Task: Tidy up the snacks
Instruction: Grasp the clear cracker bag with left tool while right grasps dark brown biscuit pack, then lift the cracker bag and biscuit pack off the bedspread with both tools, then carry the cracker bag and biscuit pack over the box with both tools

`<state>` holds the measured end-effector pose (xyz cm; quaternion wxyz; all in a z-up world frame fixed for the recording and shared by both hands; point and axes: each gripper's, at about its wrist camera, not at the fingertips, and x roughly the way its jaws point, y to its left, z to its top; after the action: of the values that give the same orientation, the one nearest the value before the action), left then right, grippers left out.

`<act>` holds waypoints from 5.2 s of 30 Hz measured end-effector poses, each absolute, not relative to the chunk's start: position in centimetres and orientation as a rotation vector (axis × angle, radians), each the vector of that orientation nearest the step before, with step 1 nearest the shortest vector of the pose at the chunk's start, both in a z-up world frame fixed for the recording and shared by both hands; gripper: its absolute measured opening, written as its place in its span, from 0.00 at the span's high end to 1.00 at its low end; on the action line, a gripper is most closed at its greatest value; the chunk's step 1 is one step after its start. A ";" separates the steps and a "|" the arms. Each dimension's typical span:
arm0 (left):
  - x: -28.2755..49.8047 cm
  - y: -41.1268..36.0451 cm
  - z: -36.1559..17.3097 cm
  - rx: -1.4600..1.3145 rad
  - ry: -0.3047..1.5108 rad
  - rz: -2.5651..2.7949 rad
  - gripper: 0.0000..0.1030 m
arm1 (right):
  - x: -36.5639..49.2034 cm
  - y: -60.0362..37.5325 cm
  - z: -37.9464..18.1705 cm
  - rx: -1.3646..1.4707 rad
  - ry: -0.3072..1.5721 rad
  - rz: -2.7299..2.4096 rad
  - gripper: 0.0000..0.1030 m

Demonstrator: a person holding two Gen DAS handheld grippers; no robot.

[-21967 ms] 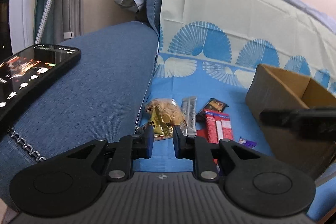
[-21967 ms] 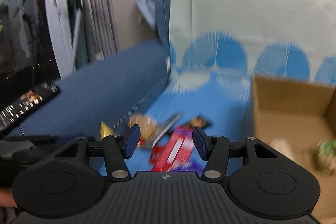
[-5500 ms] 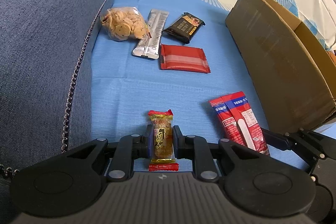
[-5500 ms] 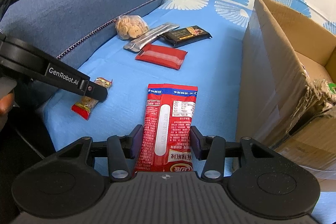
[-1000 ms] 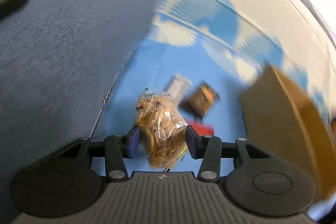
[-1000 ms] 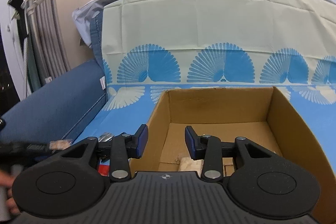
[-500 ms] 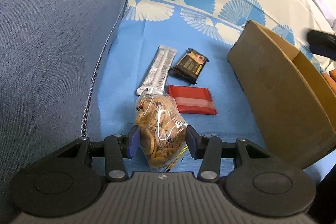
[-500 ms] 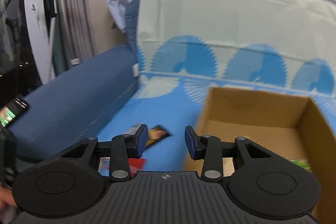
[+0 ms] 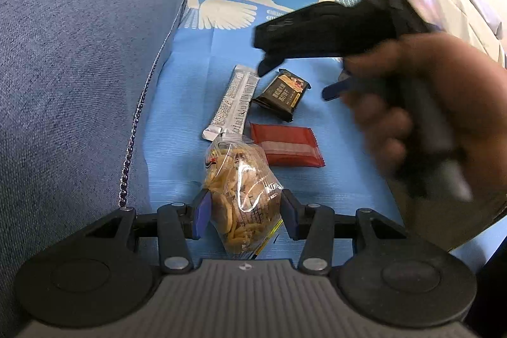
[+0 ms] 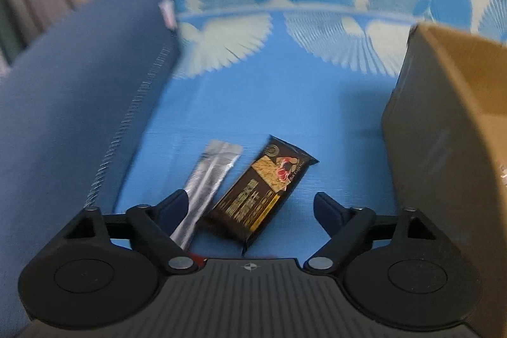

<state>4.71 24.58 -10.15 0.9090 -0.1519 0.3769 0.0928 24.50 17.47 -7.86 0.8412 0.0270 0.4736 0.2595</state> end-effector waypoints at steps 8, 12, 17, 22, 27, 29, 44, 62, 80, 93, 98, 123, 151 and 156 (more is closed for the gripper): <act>4.6 24.5 -10.2 -0.310 0.772 0.187 0.50 | 26.3 20.4 -11.0 0.015 1.112 0.430 0.17; 4.6 24.5 -10.2 -0.311 0.771 0.185 0.50 | 26.1 19.7 -10.7 -0.024 1.075 0.450 0.58; 4.5 24.6 -10.2 -0.315 0.767 0.187 0.50 | 25.9 17.1 -9.9 -0.021 1.051 0.496 0.60; 4.4 24.5 -10.1 -0.319 0.761 0.193 0.50 | 23.2 14.1 -6.6 -0.018 0.998 0.602 0.60; 4.1 24.5 -9.9 -0.327 0.750 0.206 0.50 | 18.8 10.8 -3.8 -0.026 0.937 0.715 0.60; 4.0 24.5 -9.9 -0.327 0.748 0.212 0.50 | 16.8 9.6 -3.2 -0.031 0.918 0.743 0.60; 2.2 23.5 -9.2 -0.391 0.882 0.160 0.50 | 7.0 5.4 -7.8 -0.077 0.984 0.733 0.60; 3.6 22.7 -10.4 -0.365 0.956 0.166 0.30 | 7.4 6.2 -9.9 -0.082 1.009 0.757 0.42; 3.7 22.7 -10.5 -0.358 0.955 0.161 0.30 | 7.2 6.6 -10.1 -0.121 0.996 0.749 0.44; 3.8 22.5 -10.7 -0.353 0.956 0.163 0.31 | 6.9 6.7 -10.1 -0.147 0.976 0.748 0.58; 3.8 22.4 -10.7 -0.350 0.955 0.163 0.33 | 6.9 6.7 -10.0 -0.146 0.973 0.750 0.60; 1.4 22.4 -7.7 -0.322 0.745 0.216 0.44 | 6.7 4.2 -5.4 -0.040 0.767 0.770 0.60; 6.5 13.8 2.8 -0.359 0.585 0.163 0.44 | 11.6 -8.1 1.4 0.350 0.456 0.482 0.60; 9.3 10.7 4.3 -0.344 0.561 0.105 0.44 | 13.2 -11.0 0.6 0.407 0.464 0.345 0.60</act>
<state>9.27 10.68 4.29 0.9450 -0.1688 0.2755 0.0513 13.21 -10.99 0.57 0.9382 0.1992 0.2273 0.1689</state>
